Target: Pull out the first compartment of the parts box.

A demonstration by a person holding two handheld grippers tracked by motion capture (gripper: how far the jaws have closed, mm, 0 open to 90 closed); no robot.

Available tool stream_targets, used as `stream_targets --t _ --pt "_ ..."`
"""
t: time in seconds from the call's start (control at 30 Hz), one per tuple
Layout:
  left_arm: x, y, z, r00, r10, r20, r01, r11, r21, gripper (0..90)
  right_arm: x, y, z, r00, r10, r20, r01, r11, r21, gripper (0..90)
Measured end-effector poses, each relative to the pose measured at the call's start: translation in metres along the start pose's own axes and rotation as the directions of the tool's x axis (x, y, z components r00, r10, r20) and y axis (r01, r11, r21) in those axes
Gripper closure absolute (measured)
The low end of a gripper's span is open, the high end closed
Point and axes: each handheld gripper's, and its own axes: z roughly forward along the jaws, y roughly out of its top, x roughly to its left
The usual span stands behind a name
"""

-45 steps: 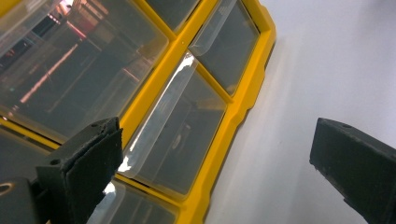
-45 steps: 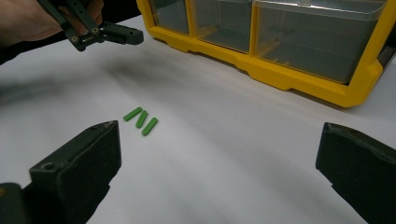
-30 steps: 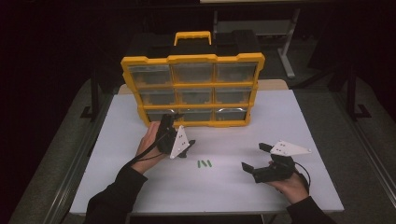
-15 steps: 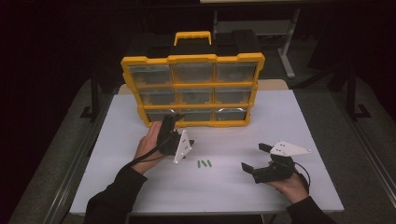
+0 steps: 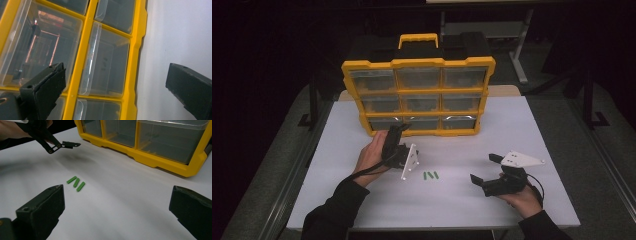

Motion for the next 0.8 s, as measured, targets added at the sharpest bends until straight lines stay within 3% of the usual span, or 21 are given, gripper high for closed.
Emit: stream_targets --t 0.67,0.8 --pt "-0.0066 0.0032 0.0018 0.995 0.098 -0.021 -0.097 0.9943 0.045 2.1 0.0 -0.0002 0.0006 1.0 0.001 -0.002 -0.001 1.0 0.003 0.0" --pt "-0.0071 0.0033 0.0017 0.9949 0.099 -0.02 -0.098 0.994 0.048 2.1 -0.0001 0.0 0.0003 1.0 0.003 -0.003 -0.003 1.0 0.002 0.0"
